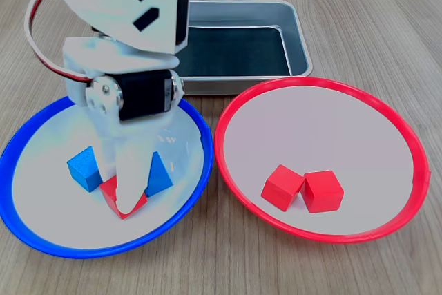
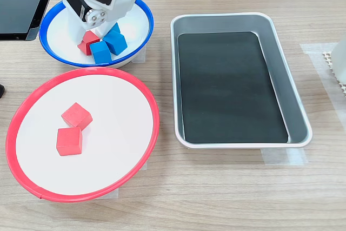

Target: Relocate any red block in the blue dish to the red dish, correcting any misplacement.

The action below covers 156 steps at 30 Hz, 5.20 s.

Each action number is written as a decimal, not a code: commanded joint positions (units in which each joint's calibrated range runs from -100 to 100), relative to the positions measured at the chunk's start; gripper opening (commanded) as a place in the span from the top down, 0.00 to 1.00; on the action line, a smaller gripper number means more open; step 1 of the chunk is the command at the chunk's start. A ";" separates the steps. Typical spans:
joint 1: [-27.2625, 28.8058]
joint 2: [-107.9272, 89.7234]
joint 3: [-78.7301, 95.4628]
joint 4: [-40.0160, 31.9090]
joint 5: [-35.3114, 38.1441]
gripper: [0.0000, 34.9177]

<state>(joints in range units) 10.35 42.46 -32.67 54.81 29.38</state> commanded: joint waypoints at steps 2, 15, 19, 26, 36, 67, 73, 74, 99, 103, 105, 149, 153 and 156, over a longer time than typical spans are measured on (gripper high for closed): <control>-0.52 -9.41 0.21 1.61 -0.05 0.99; -11.53 -26.38 9.77 8.13 -2.05 0.99; -16.33 -26.72 13.41 7.80 -3.03 0.99; -21.70 -25.61 19.79 3.50 -3.57 0.99; -22.82 -20.83 22.61 -1.04 -3.81 0.99; -23.39 -14.10 19.97 -3.51 -6.01 0.65; -23.30 -14.61 18.88 -3.18 -6.20 0.58; -23.20 -14.69 18.79 -3.18 -6.20 0.58; -11.62 -60.32 60.21 -25.30 -21.64 0.99; -10.21 -71.67 71.31 -26.54 -24.08 0.99; -9.93 -78.06 77.32 -26.54 -24.66 0.99; -12.38 -141.43 131.67 -5.41 -31.55 0.99; -12.28 -141.43 132.21 -5.33 -31.65 0.99; -12.28 -141.43 132.21 -5.33 -31.65 0.99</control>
<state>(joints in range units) -2.12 -98.72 99.82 49.43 -2.12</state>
